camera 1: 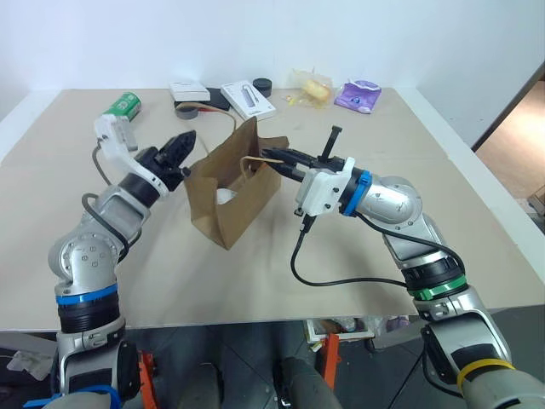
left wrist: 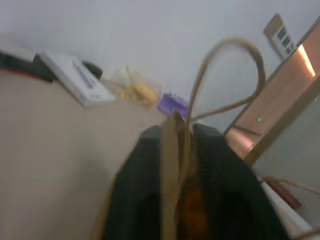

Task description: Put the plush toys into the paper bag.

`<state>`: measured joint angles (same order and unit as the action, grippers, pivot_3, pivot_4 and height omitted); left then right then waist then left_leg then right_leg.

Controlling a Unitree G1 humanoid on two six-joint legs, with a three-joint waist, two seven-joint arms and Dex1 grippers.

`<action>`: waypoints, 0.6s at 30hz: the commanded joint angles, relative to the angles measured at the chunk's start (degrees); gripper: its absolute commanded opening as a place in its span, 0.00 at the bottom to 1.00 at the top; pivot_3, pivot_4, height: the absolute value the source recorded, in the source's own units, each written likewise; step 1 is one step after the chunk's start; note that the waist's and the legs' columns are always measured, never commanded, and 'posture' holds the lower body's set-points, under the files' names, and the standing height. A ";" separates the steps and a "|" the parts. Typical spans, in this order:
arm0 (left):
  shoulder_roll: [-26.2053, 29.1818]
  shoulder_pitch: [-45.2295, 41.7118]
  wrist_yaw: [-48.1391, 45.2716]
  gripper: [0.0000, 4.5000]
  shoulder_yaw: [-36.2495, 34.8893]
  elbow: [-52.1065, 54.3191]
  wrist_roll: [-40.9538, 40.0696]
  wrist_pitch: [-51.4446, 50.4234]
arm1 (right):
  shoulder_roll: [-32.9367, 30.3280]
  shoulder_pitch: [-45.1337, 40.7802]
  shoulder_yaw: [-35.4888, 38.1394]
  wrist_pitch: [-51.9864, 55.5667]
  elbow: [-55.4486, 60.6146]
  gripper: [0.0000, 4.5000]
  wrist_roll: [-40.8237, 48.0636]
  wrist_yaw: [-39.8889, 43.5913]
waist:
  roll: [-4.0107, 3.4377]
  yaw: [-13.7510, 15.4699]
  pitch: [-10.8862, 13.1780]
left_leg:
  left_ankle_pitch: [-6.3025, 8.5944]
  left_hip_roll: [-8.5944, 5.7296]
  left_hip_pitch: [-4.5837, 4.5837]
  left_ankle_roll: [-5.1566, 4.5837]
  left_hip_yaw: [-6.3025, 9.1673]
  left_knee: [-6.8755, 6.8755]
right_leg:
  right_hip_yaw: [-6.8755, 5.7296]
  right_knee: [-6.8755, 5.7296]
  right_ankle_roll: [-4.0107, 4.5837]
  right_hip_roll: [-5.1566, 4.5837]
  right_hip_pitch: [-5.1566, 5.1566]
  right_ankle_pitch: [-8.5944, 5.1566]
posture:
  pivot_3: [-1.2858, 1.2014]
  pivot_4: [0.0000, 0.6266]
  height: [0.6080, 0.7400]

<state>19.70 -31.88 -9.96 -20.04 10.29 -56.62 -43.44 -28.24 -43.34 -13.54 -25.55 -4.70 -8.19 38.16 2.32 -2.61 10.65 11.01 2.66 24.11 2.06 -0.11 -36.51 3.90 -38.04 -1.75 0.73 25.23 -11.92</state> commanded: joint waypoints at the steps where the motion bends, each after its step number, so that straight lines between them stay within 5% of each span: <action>1: 2.56 -0.46 -0.65 0.63 -1.53 4.15 -2.68 -1.38 | -0.79 0.70 0.89 4.52 5.54 0.24 5.58 4.00 | 0.00 0.02 0.00 | 0.00 0.00 0.00 0.00 0.00 0.00 | -0.01 0.00 0.00 0.00 0.00 0.00 | 0.52 0.24 1.00; 4: 4.82 -0.32 -1.00 0.96 -2.98 4.90 -6.39 -4.23 | -0.06 2.29 2.92 12.40 9.67 0.59 11.84 5.52 | 0.00 0.03 0.00 | 0.00 0.01 -0.01 0.00 0.01 -0.01 | -0.01 0.00 0.00 0.00 -0.01 0.00 | 0.52 0.24 1.00; 9: 13.43 3.49 -8.44 1.00 -5.96 4.88 -12.33 -9.39 | -0.94 6.66 6.23 34.23 15.70 0.98 24.90 7.27 | 0.00 -0.11 0.00 | 0.00 0.05 -0.02 0.00 0.01 -0.02 | -0.02 -0.03 0.02 0.02 -0.01 -0.01 | 0.52 0.24 1.00; 12: 19.56 7.63 -17.34 1.00 -4.70 5.65 -9.50 -8.64 | -1.26 8.42 7.31 44.51 15.88 0.89 29.18 7.16 | 0.00 -0.10 0.00 | 0.00 0.06 -0.04 0.00 0.01 0.00 | -0.06 -0.06 0.10 0.03 0.01 -0.07 | 0.52 0.24 1.00; 18: 24.87 11.32 -28.70 1.00 0.26 5.48 0.31 -1.98 | -0.88 9.58 4.52 54.64 18.31 0.28 32.33 9.02 | -0.02 -0.09 0.01 | -0.02 0.04 -0.03 -0.03 0.01 -0.01 | -0.09 -0.08 0.52 0.03 0.03 -0.29 | 0.52 0.24 1.00</action>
<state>43.43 -20.60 -35.79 -20.92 14.11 -58.94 -48.07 -29.50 -33.46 -8.77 27.61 10.47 22.64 46.74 2.29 -2.70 10.66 10.99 2.70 24.07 2.03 -0.11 -36.53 3.82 -38.12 -1.24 0.76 25.26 -12.20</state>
